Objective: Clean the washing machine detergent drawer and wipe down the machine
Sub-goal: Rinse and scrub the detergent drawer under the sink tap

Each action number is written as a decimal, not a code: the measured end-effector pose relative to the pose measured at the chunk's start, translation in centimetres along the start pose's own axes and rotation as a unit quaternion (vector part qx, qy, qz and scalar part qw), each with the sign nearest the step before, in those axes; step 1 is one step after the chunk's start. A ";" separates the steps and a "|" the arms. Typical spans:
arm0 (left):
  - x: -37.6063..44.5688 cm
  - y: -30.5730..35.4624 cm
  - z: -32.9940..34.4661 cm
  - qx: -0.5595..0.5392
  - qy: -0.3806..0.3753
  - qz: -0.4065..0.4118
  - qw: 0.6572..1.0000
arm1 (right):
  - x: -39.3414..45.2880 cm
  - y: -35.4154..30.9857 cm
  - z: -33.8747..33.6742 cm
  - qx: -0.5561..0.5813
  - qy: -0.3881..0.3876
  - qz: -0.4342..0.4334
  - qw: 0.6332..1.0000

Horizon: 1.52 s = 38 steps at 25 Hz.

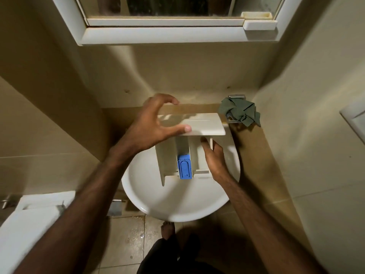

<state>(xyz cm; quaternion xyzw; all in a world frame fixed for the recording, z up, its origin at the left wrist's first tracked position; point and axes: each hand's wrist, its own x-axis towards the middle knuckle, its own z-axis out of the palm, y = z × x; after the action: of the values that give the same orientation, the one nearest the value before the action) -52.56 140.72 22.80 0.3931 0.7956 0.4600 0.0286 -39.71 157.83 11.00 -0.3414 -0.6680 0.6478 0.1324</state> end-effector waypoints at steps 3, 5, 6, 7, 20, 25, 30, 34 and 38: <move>-4.8 -2.8 0.9 -0.172 0.398 -0.052 0.899 | 0.5 0.0 -0.8 0.050 0.008 0.016 0.999; -7.4 -6.1 2.6 -0.193 0.425 -0.170 0.868 | 0.8 -0.5 -1.2 0.069 0.010 0.024 0.997; -8.1 -7.4 3.4 -0.184 0.353 -0.227 0.889 | 0.9 -0.9 -1.4 0.069 0.010 0.028 0.997; -8.4 -8.1 4.2 -0.177 0.250 -0.265 0.914 | 1.0 -1.3 -1.5 0.070 0.006 0.029 0.997; -4.0 -3.8 6.9 -0.300 0.057 -0.330 0.893 | -0.6 -2.8 -0.4 0.029 0.000 -0.014 0.999; -4.1 -3.3 5.8 -0.290 0.114 -0.275 0.909 | -1.6 -3.4 -0.4 0.077 0.051 -0.104 0.990; -6.6 -4.4 7.4 -0.305 0.063 -0.348 0.884 | -1.9 0.2 0.7 -0.003 0.020 0.016 1.000; -6.4 -4.5 6.9 -0.286 0.097 -0.289 0.909 | -1.9 -0.4 0.4 0.047 0.075 -0.111 0.990; -6.4 -5.2 7.3 -0.309 0.091 -0.290 0.901 | -1.2 0.7 0.3 -0.035 0.085 -0.126 0.988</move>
<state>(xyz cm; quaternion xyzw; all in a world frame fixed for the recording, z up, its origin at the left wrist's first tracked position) -48.32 140.36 12.67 0.0729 0.6918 0.6875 0.2082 -38.81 156.83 10.61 -0.3131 -0.7144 0.5706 0.2570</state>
